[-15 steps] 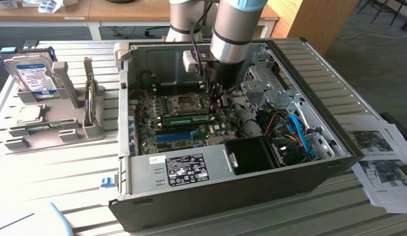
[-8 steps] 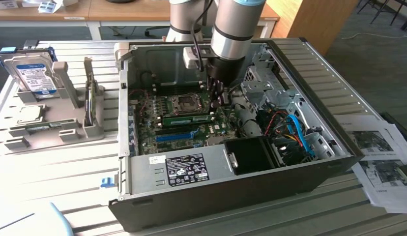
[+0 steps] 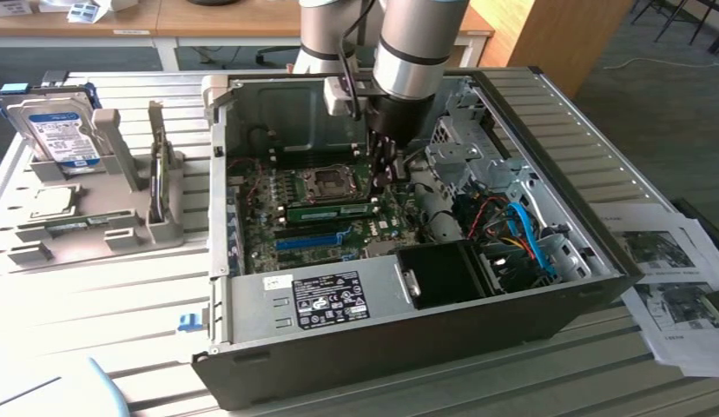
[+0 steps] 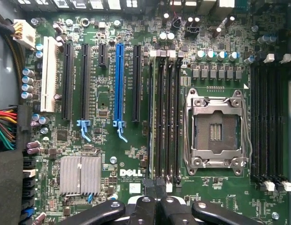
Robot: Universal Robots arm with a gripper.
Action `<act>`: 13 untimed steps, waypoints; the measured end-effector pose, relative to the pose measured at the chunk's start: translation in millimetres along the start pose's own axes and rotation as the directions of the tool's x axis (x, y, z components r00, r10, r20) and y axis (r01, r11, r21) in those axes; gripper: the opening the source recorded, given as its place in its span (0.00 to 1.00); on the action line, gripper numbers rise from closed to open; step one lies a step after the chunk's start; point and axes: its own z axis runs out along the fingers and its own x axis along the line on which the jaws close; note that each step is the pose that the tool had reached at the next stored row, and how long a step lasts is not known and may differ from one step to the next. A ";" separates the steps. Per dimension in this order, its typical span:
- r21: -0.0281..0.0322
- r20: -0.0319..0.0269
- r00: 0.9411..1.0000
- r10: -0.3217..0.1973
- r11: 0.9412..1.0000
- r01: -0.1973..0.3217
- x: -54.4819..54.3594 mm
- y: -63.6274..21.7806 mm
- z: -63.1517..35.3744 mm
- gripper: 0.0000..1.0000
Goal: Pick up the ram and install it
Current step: 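Press down the ram until it locks into place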
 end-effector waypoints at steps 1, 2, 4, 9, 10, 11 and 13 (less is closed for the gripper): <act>0.000 0.000 1.000 0.000 1.000 0.000 0.0 0.0 0.0 0.09; 0.000 0.000 1.000 0.000 1.000 0.000 0.0 0.0 0.0 0.09; 0.000 0.000 1.000 0.000 1.000 0.000 0.0 0.0 0.0 0.09; 0.001 0.000 1.000 0.000 1.000 0.000 0.2 30.4 1.3 0.09; 0.002 0.000 1.000 0.000 1.000 0.000 0.2 34.0 1.5 0.09; 0.002 0.000 1.000 0.000 1.000 0.000 0.2 37.1 1.6 0.09; 0.002 0.000 1.000 0.000 1.000 0.000 0.3 43.4 1.9 0.09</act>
